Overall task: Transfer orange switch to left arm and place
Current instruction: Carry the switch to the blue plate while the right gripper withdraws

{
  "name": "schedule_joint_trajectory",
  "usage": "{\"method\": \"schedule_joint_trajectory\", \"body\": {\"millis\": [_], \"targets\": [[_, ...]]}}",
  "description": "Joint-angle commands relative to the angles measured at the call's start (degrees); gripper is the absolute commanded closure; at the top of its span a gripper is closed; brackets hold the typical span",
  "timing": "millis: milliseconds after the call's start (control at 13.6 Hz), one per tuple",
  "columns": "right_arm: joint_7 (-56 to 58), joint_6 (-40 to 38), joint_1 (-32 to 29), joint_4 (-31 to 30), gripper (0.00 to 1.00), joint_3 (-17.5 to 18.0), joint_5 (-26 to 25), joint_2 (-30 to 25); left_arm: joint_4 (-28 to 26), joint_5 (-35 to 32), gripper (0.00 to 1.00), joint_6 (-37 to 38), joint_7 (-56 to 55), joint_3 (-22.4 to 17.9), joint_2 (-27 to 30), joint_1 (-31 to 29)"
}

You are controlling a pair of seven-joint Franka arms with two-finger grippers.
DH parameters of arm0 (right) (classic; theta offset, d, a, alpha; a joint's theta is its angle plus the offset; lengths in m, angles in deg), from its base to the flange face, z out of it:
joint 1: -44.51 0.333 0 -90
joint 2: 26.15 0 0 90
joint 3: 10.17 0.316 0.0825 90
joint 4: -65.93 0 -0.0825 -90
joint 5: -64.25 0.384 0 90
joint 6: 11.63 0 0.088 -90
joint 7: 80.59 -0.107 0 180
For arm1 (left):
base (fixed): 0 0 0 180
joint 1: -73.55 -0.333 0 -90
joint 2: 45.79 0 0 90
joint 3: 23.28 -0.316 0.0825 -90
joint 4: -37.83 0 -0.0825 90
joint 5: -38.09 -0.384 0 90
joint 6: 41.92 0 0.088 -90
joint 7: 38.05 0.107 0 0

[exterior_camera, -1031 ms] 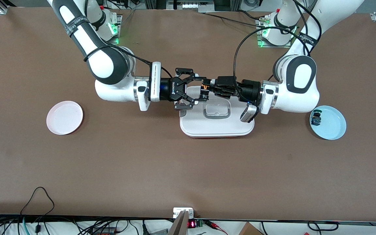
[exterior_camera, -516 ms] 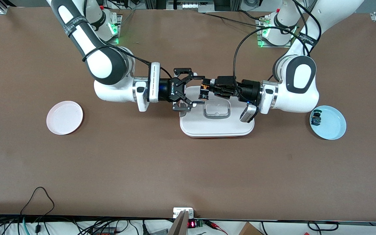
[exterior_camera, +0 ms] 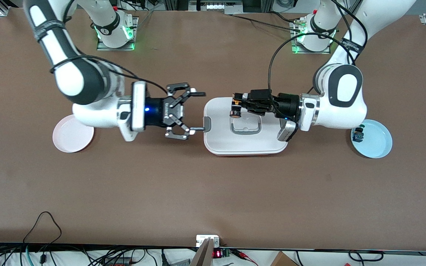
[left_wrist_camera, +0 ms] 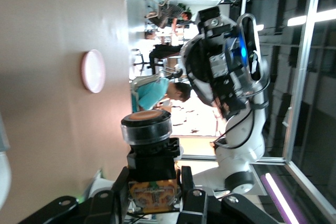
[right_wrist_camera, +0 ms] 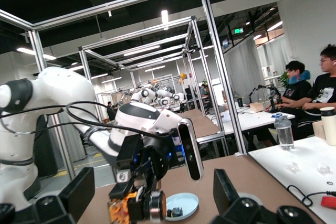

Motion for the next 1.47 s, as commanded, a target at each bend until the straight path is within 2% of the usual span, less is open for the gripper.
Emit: {"method": "schedule_joint_trajectory", "body": {"millis": [0, 221, 295, 442, 663, 810, 1031, 1252, 1399], "targets": [[-7.29, -8.15, -6.20, 3.14, 0.00, 0.50, -9.23, -0.19, 2.63, -13.75, 0.81, 0.51, 0.01, 0.22, 0.23, -2.93], [-13.36, -15.03, -12.44, 5.97, 0.00, 0.50, -20.57, -0.71, 3.87, -32.37, 0.81, 3.05, 0.10, 0.22, 0.23, -5.04], [-13.64, -17.56, -13.68, 6.06, 0.00, 0.15, -22.87, -0.98, 4.39, -38.97, 0.81, 3.59, 0.10, 0.22, 0.23, -5.48], [-15.47, -20.83, -11.08, 5.36, 0.00, -6.58, -25.59, -4.38, 5.97, -50.93, 0.81, 6.04, 0.10, 0.22, 0.14, -5.75], [-19.60, -19.01, -4.13, 3.25, 0.00, -18.80, -35.16, -11.86, 8.43, -66.50, 0.80, 9.12, 0.19, 0.22, 0.06, -5.84], [-20.76, -17.85, -3.94, 1.93, 0.00, -19.98, -41.22, -14.68, 8.61, -76.95, 0.78, 9.65, 0.71, 0.22, 0.06, -6.01], [-25.04, -17.85, -3.76, 1.32, 0.00, -21.91, -57.55, -18.72, 8.79, -87.88, 0.78, 10.54, 8.42, 0.22, -0.12, -8.11], [-36.79, -16.97, -2.35, 0.61, 0.00, -22.09, -75.48, -21.63, 8.70, -98.06, 0.78, 9.92, 17.91, 0.22, -0.91, -10.49], [-43.75, -13.66, -2.09, 0.17, 0.00, -22.00, -82.61, -23.55, 8.53, -103.96, 0.78, 9.05, 23.01, 0.22, -2.66, -12.50]]}}
